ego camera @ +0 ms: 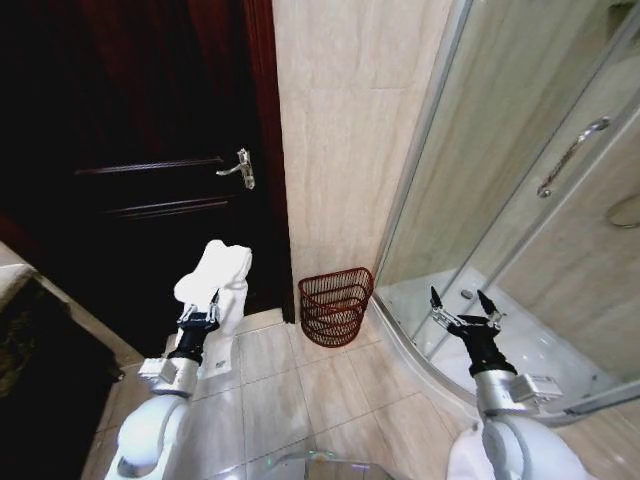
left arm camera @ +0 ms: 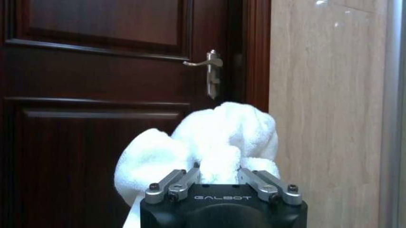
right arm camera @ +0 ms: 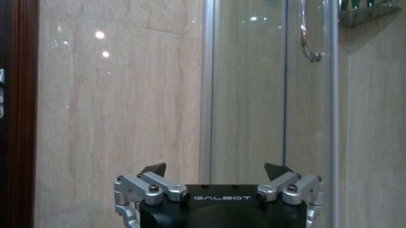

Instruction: Discard the used towel into the hamper.

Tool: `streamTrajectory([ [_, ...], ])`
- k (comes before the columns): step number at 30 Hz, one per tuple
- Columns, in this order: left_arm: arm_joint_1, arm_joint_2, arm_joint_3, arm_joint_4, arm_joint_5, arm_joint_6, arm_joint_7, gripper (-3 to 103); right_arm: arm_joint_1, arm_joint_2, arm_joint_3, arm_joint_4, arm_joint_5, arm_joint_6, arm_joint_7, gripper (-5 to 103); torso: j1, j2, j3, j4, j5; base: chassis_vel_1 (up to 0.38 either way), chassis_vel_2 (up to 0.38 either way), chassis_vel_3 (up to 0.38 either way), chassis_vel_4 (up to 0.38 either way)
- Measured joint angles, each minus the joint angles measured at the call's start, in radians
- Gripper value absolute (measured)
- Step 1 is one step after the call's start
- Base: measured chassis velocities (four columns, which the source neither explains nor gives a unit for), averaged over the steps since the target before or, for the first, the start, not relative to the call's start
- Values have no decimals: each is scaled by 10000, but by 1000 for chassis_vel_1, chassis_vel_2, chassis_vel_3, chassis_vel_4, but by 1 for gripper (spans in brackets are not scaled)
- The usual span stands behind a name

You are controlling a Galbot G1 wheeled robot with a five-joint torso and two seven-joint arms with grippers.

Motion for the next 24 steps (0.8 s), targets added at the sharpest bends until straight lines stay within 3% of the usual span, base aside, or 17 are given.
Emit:
streamTrajectory([
  [24,65,397,-104,267,-262,-430,316,16,-31,36,-6,-33,8,-52,55,100,-452,-1033,-577,0,0,0,0,0,0],
])
